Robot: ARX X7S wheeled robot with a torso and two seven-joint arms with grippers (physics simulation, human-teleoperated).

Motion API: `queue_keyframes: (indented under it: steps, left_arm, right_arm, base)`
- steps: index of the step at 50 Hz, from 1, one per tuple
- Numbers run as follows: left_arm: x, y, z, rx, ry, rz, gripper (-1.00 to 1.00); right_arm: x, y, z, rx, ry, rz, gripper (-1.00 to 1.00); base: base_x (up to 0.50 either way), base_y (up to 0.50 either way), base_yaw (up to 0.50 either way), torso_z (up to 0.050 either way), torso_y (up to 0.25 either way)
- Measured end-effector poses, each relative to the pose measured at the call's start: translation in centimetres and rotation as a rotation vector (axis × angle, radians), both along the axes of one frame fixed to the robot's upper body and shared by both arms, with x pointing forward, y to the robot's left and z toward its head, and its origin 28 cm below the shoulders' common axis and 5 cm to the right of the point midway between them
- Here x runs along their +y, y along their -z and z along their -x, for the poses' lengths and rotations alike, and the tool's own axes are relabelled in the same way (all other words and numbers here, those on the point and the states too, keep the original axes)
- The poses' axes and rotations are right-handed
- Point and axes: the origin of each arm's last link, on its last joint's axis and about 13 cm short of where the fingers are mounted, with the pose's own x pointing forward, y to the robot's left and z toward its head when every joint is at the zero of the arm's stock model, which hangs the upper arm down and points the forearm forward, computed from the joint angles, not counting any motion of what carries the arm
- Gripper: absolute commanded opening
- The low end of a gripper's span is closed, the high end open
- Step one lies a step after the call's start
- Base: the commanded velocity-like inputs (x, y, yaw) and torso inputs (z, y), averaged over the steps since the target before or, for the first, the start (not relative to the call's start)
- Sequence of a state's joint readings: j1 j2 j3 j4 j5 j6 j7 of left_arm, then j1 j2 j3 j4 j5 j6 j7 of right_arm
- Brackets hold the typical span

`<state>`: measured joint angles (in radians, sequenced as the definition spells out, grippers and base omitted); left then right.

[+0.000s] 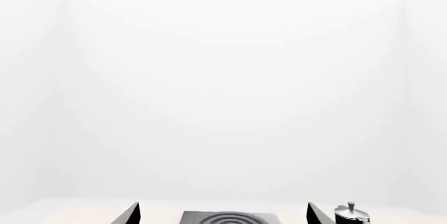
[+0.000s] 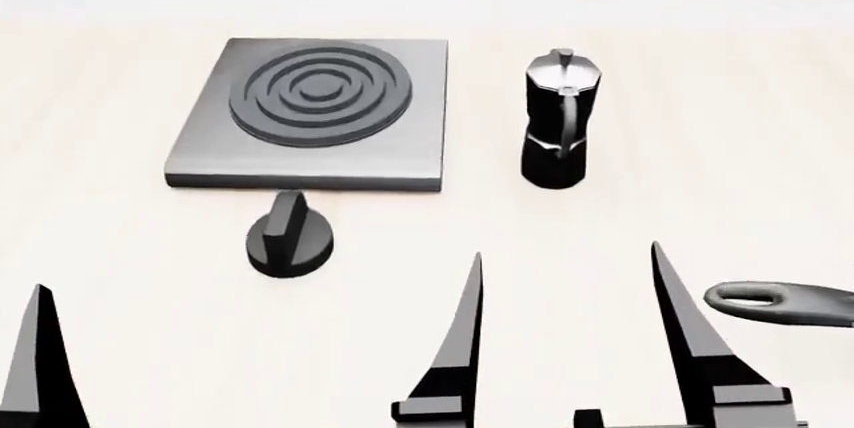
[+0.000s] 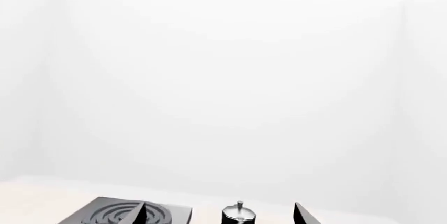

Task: Put the moka pot on the stove.

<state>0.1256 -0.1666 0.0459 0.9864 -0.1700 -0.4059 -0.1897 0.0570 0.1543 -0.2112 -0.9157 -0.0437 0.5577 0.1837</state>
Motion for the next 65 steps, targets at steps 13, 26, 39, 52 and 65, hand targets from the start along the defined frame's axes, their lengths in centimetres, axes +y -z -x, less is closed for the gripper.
queue_keyframes:
  steps: [13, 26, 39, 52, 65]
  left_arm:
    - [-0.05, -0.1, 0.13, -0.005, 0.003, -0.003, 1.0]
    - [-0.1, -0.14, 0.21, -0.007, 0.005, -0.006, 1.0]
    - [-0.11, -0.16, 0.19, -0.007, 0.004, -0.008, 1.0]
    - [-0.15, -0.17, 0.2, -0.005, 0.007, -0.004, 1.0]
    - [-0.1, -0.11, 0.16, -0.003, 0.005, -0.002, 1.0]
  right_arm:
    - [0.02, -0.02, 0.02, -0.001, -0.001, 0.001, 1.0]
    - [0.02, -0.01, 0.01, 0.0, 0.0, -0.001, 1.0]
    - [-0.02, 0.09, -0.09, 0.01, 0.006, -0.012, 1.0]
    - [-0.06, 0.19, -0.12, 0.015, 0.014, 0.007, 1.0]
    - [0.02, 0.26, -0.1, 0.017, 0.005, 0.002, 1.0]
  base:
    - [0.5, 0.07, 0.0, 0.0, 0.0]
    - [0.5, 0.07, 0.0, 0.0, 0.001]
    - [0.25, 0.03, 0.0, 0.0, 0.001]
    - [0.0, 0.37, 0.0, 0.0, 0.0]
    - [0.0, 0.27, 0.0, 0.0, 0.0]
